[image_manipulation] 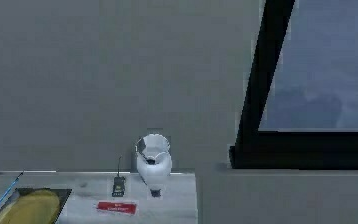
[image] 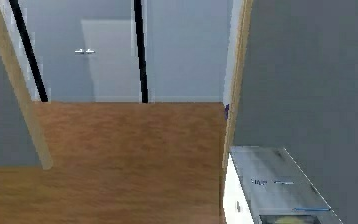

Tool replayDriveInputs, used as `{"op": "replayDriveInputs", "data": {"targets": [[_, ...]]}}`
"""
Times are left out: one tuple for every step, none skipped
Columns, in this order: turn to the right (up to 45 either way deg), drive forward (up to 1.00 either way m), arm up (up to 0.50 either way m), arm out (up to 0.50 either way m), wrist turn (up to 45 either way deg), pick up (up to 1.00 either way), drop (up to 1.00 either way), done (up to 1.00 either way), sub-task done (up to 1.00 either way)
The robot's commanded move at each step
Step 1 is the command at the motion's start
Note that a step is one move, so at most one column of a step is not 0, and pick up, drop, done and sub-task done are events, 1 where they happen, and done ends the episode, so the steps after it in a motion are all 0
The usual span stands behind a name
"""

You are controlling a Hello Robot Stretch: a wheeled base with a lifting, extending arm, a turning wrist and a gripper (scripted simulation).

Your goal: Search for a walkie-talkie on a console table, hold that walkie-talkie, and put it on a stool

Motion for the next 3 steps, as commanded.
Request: {"op": "replayDriveInputs", "data": {"targets": [[-18.0, 0.0, 0.0, 0.0, 0.0, 0.0, 0.0, 0.0, 0.0], [0.0, 0.0, 0.5, 0.0, 0.0, 0.0, 0.0, 0.0, 0.0], [0.0, 0.0, 0.2, 0.0, 0.0, 0.0, 0.0, 0.0, 0.0]]}}
